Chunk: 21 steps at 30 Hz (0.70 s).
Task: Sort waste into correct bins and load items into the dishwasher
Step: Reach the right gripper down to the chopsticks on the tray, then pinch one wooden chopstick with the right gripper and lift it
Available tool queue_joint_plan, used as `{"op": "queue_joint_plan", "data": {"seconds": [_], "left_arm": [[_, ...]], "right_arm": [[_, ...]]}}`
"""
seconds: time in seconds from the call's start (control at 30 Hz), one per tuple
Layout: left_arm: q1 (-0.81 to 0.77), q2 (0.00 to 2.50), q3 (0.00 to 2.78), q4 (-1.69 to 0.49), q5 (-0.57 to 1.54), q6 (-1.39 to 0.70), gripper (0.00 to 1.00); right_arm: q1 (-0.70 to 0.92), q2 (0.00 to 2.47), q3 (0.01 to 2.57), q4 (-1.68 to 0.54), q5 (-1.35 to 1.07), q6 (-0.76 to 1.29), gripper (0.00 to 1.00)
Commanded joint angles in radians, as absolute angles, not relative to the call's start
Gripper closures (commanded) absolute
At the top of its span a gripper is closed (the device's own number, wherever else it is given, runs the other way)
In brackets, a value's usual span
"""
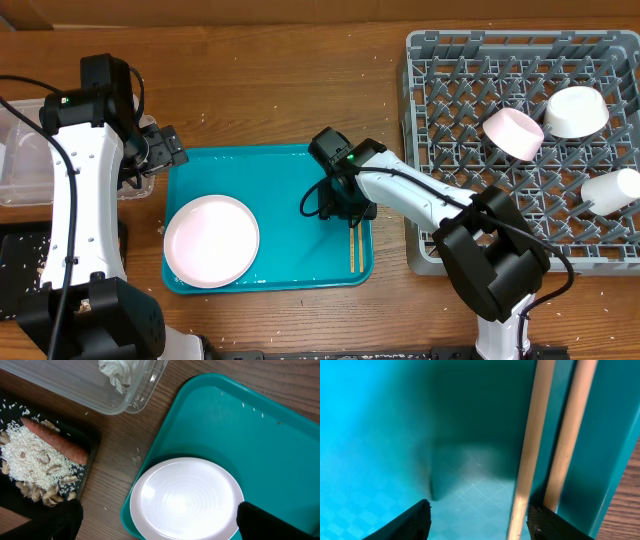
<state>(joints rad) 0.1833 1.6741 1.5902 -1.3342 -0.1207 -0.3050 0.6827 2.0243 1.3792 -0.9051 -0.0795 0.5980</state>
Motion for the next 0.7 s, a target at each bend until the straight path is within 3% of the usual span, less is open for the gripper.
{"op": "queue_joint_plan", "data": {"seconds": [0.0,0.07,0.27,0.37,0.47,0.67], "left_arm": [[0.183,1.678,1.590,-1.332,-0.130,-0.303,0.00],[0.183,1.678,1.590,-1.332,-0.130,-0.303,0.00],[0.183,1.678,1.590,-1.332,-0.130,-0.303,0.00],[0.183,1.678,1.590,-1.333,-0.130,-0.303,0.00],[0.183,1.678,1.590,-1.333,-0.130,-0.303,0.00],[0.183,1.678,1.590,-1.333,-0.130,-0.303,0.00]], "right_arm": [[0.688,2.055,1.375,-0.899,-0.080,0.650,0.37],[0.688,2.056,1.375,-0.902,-0.079,0.660,0.41],[0.688,2.056,1.415,-0.957,-0.052,0.667,0.79],[0.688,2.056,1.459,-1.026,0.009,0.667,0.89],[0.688,2.056,1.490,-1.061,0.015,0.667,0.96],[0.688,2.055,1.539,-1.111,0.012,0.665,0.96]]}}
